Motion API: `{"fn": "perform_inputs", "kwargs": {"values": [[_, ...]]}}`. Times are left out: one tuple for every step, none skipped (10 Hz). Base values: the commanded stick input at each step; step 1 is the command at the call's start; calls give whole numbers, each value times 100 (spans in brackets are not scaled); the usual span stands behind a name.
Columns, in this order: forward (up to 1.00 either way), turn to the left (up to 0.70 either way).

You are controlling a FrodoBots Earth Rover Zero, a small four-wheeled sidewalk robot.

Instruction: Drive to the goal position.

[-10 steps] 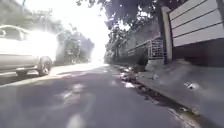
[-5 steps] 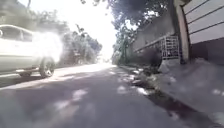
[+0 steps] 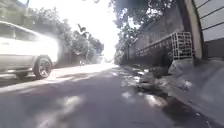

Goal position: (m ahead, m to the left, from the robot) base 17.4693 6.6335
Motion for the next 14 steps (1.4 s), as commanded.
{"fn": "perform_inputs", "kwargs": {"values": [[100,0],[100,0],[100,0],[100,0],[100,0],[100,0],[100,0],[100,0],[100,-9],[100,-28],[100,-39],[100,-40],[100,-39],[100,-2]]}}
